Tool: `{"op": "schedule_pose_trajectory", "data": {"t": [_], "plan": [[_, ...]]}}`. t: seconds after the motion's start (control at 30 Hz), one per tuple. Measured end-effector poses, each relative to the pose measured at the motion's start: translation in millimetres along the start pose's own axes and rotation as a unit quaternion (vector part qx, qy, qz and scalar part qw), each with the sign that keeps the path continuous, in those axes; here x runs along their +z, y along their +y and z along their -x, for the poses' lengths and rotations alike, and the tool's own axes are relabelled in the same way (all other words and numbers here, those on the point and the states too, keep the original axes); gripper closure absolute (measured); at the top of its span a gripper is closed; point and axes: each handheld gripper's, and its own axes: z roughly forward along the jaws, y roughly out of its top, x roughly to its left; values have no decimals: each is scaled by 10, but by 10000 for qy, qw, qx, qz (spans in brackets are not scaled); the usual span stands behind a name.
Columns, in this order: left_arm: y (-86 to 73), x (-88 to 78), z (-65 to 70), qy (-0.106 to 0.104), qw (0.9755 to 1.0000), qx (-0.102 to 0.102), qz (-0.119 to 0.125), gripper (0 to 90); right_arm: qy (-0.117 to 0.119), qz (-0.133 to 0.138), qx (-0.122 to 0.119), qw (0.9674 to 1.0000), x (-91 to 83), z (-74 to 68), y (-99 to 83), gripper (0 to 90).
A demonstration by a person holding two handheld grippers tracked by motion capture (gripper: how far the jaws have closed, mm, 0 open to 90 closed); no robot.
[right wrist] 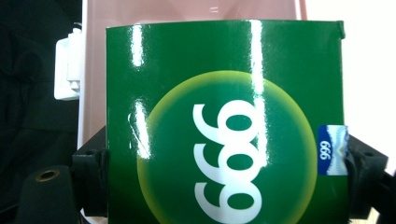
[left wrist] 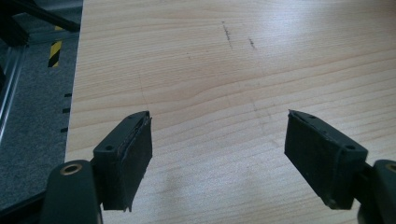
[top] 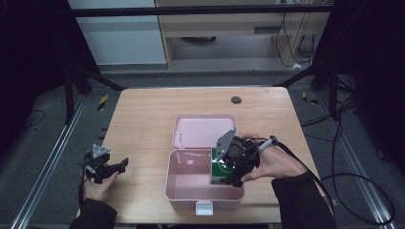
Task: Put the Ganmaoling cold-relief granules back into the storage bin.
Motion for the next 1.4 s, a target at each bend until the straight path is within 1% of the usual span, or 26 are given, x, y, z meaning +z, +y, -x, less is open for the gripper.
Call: {"op": "schedule_pose_trajectory", "data": {"t": [0.07,0.1,0.2,0.3,0.33,0.43,0.47,0.5,0.63,0.77,0.8,0.83,0.9,1.0,1.03,1.17,1.3,1.4], "plan": [[0,-1,-1,-2,10000,2,-4,226,8,-26,-3,10000,17,-1,2,159],[0,-2,0,-2,10000,2,2,226,15,-100,-32,9999,49,3,2,159],[0,-2,1,-1,10000,5,3,226,33,-173,-45,9998,93,-5,1,159],[0,-4,3,-4,10000,5,9,226,69,-144,-47,9999,124,-4,-10,160],[0,-4,2,-4,10000,4,9,226,94,-125,-1,9999,139,-1,-21,159],[0,1,-1,2,10000,4,0,226,92,-163,21,9998,180,7,-64,159],[-1,2,0,2,10000,10,-7,226,99,-223,18,9997,194,3,-69,159],[-1,1,5,0,10000,7,3,226,109,-282,-32,9995,226,-2,-69,159],[1,-4,3,-3,10000,6,11,226,155,-303,-60,9994,267,-8,-59,159],[0,-5,0,-5,10000,10,6,226,186,-397,-100,9990,339,-14,-65,158],[0,-5,0,-5,10000,10,6,226,186,-397,-100,9990,339,-14,-65,158],[0,-4,2,-5,10000,8,12,226,223,-311,-34,9993,364,-10,-94,158],[0,-2,3,-1,10000,6,12,226,250,-258,2,9994,378,-3,-116,158],[-1,4,2,1,10000,16,-10,226,234,-290,2,9993,421,-10,-156,157],[-1,3,3,2,10000,17,-8,226,256,-281,46,9993,433,-12,-166,157],[-1,2,1,3,10000,15,-6,226,283,-225,73,9993,496,-6,-206,156],[-2,3,3,-1,10000,15,-2,226,293,-328,30,9990,545,-18,-203,153],[-2,3,2,-1,10000,17,-8,226,327,-389,73,9987,578,-9,-206,151]]}}
